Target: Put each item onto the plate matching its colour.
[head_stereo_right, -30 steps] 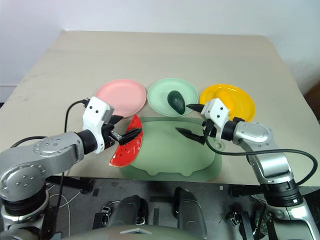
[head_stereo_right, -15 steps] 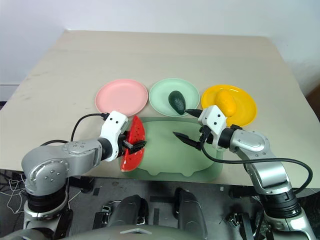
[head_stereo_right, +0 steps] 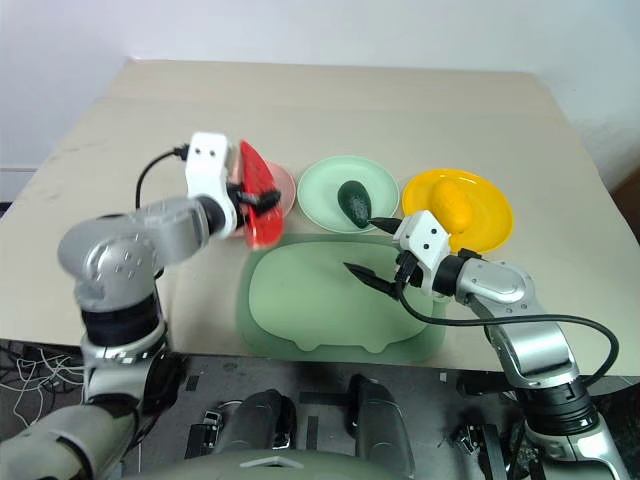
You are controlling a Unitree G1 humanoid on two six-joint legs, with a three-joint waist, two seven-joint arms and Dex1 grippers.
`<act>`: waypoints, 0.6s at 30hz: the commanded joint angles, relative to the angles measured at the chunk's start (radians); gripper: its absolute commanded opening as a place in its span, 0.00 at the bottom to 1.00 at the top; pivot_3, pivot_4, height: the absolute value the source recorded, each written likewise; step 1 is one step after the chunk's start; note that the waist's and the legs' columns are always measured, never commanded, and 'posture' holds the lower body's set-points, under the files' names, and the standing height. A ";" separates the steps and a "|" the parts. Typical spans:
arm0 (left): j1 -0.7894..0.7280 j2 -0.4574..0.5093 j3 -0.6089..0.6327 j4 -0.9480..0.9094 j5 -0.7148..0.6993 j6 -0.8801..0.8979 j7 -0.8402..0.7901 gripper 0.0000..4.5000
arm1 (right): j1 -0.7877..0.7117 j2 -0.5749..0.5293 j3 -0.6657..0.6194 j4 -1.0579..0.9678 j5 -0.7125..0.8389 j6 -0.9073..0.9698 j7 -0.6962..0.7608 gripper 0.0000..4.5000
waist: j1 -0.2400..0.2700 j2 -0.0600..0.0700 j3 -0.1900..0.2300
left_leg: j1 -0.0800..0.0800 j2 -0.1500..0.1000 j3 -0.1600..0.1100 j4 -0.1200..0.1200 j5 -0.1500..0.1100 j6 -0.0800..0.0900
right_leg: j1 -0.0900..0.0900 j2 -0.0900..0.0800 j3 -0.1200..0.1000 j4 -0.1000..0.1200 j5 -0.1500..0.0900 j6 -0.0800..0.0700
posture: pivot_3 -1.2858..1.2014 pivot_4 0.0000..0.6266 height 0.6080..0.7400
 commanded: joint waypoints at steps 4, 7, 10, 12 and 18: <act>-0.118 -0.055 0.077 0.380 0.137 -0.231 0.060 0.84 | 0.042 -0.015 -0.046 -0.074 0.017 0.001 -0.002 1.00 | 0.006 0.000 0.000 | -0.001 0.000 0.000 0.000 0.001 -0.002 | -0.001 0.000 -0.001 0.000 0.000 0.000 | 0.52 0.24 1.00; -0.141 -0.067 0.093 0.485 0.159 -0.280 0.057 0.84 | 0.076 -0.024 -0.072 -0.105 0.014 0.014 -0.020 1.00 | 0.004 -0.001 0.001 | -0.002 0.000 0.000 0.001 0.001 -0.002 | 0.000 -0.002 -0.002 -0.001 0.000 0.000 | 0.52 0.24 1.00; -0.159 -0.088 0.140 0.530 0.144 -0.297 0.058 0.84 | 0.103 -0.028 -0.089 -0.127 0.011 0.020 -0.032 1.00 | 0.002 -0.002 0.001 | -0.002 0.000 0.000 0.001 0.001 -0.002 | 0.000 -0.002 -0.002 0.000 0.000 0.001 | 0.52 0.24 1.00; -0.165 -0.092 0.161 0.533 0.137 -0.303 0.052 1.00 | 0.119 -0.029 -0.094 -0.145 0.007 0.028 -0.045 1.00 | 0.002 -0.002 0.001 | -0.001 0.000 0.000 0.001 0.001 -0.002 | 0.000 -0.002 -0.002 0.000 0.000 0.001 | 0.52 0.24 1.00; -0.178 -0.135 0.250 0.433 0.089 -0.267 0.082 1.00 | 0.123 -0.044 -0.121 -0.130 0.011 0.033 -0.039 1.00 | 0.001 -0.002 0.001 | -0.002 0.001 0.000 0.001 0.001 -0.002 | 0.000 -0.002 -0.002 0.000 0.000 0.001 | 0.52 0.24 1.00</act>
